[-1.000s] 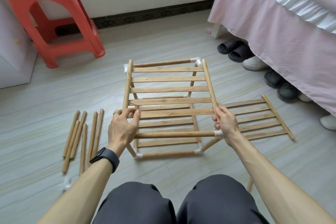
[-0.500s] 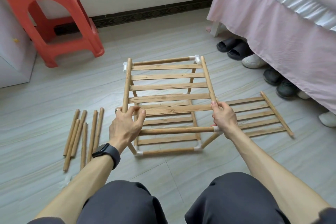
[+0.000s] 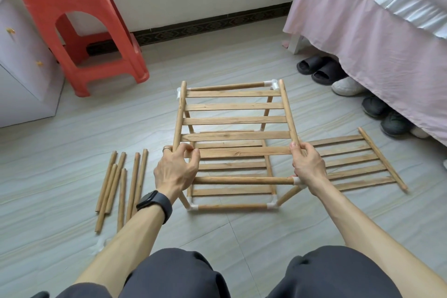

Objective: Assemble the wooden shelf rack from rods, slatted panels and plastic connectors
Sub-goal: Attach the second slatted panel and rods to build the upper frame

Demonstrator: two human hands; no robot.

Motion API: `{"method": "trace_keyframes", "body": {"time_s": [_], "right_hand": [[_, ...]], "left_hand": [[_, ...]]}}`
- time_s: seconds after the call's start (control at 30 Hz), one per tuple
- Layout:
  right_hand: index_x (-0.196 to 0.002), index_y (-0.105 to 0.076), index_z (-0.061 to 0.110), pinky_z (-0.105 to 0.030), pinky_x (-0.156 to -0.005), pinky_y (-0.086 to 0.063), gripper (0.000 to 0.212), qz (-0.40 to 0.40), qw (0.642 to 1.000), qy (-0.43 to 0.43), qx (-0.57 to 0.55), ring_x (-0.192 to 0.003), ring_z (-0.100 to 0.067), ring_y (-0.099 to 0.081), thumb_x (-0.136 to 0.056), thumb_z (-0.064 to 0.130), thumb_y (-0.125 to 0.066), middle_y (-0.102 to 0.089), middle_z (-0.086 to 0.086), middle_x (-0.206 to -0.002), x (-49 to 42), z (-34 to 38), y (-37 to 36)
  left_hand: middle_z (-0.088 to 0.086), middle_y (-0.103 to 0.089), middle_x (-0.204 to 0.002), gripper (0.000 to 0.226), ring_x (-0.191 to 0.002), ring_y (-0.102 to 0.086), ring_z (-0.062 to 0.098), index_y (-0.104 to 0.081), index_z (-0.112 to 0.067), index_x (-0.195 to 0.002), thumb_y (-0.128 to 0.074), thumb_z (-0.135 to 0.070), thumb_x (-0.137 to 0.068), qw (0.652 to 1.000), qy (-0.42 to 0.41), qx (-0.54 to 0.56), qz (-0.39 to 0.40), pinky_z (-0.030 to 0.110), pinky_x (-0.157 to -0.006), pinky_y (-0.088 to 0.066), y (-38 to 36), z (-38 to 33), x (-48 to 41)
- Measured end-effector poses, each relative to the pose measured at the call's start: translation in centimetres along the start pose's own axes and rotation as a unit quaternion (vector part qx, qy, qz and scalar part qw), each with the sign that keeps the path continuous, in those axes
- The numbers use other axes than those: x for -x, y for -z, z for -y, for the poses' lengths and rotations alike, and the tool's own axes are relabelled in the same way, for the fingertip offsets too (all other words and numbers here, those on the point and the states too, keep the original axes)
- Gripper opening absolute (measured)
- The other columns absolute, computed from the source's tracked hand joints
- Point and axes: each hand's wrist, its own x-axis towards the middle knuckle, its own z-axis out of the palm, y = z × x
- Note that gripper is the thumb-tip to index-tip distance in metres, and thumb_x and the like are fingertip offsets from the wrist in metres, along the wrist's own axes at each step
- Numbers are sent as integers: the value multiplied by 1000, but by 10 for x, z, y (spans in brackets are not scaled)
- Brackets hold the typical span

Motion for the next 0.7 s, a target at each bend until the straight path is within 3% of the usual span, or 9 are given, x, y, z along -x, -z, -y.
{"method": "trace_keyframes", "body": {"time_s": [0.1,0.23,0.37,0.43,0.5,0.7], "right_hand": [[-109,-57,23,-53,-91,-54,39,10,1000,11,27,-102,-36,-64,-102,57,-40,-67,-13,-108,-2,2,0],[-115,-58,17,-54,-97,-51,41,15,999,6,38,-115,-40,-61,-104,51,-38,-62,-19,-131,-5,4,0],[-113,-61,17,-54,-90,-55,39,10,1000,-5,-4,-105,-39,-65,-104,49,-42,-66,-8,-105,-1,2,1],[-116,-62,15,-45,-72,-60,38,11,999,-24,-38,-87,-34,-67,-104,47,-46,-65,-6,-93,-1,2,3],[-115,-63,14,-31,-51,-55,35,20,994,-48,-93,-65,-20,-59,-103,44,-50,-62,-5,-77,-1,6,4],[-111,-67,16,-30,-47,-49,25,7,971,-80,-226,-47,-12,-49,-98,37,-64,-63,-4,-68,8,5,5]], "left_hand": [[2,-49,-97,32,-80,-55,26,-63,-39,-108,-42,-60,-96,1000,8,4,-8,37,-73,-47,1,-2,-1],[2,-50,-97,31,-81,-57,28,-64,-39,-108,-40,-57,-97,1000,5,3,-3,37,-74,-47,1,-5,-4],[1,-50,-95,32,-78,-53,26,-65,-41,-107,-40,-58,-97,1000,7,-4,-11,36,-72,-42,-2,-3,-3],[1,-51,-93,34,-77,-51,26,-66,-40,-106,-39,-58,-97,1000,9,-8,-17,35,-71,-39,-2,-4,-3],[2,-51,-92,34,-77,-50,26,-65,-37,-104,-38,-56,-97,1000,11,-14,-24,35,-70,-39,0,-6,-3],[2,-50,-95,33,-79,-49,28,-61,-34,-101,-33,-52,-98,999,27,-23,-25,37,-71,-37,-1,-8,-2]]}}
